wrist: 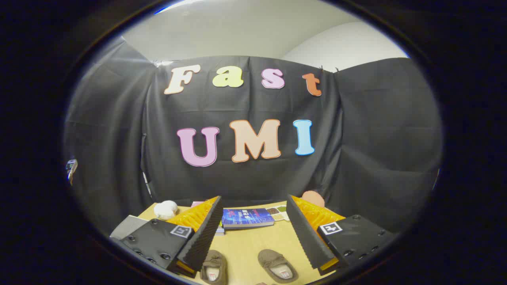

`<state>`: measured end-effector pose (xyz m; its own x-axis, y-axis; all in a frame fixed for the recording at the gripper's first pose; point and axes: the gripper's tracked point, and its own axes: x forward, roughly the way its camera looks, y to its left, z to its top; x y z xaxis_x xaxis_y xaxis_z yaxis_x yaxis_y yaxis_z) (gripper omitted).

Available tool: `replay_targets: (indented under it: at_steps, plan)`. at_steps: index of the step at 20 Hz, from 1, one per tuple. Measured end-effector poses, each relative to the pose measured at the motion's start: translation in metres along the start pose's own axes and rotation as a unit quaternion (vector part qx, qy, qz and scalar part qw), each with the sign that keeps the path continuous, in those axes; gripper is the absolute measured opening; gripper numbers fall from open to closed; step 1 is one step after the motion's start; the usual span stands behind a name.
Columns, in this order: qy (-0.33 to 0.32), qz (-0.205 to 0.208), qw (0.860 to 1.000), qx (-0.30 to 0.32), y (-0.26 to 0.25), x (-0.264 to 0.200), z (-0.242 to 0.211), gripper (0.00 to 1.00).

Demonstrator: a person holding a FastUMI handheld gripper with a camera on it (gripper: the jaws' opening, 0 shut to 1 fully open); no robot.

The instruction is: Open the storage box then place both shoes into the box .Put the left shoe in first, then the right shoe, with the right side of both shoes facing outward in a uniform manner.

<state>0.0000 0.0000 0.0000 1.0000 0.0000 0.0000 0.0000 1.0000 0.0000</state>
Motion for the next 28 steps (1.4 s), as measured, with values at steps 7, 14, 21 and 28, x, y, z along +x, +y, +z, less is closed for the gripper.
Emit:
replay_targets:
  at_steps: [7,14,21,28]
  plan:
    - [0.010,0.011,1.000,-0.013,-0.002,0.005,0.009,1.00]
    - [0.007,0.002,1.000,-0.014,-0.017,-0.002,0.010,1.00]
    - [0.012,0.005,1.000,-0.006,-0.019,-0.007,0.009,1.00]
    - [0.019,0.013,1.000,0.008,-0.017,-0.010,0.004,1.00]
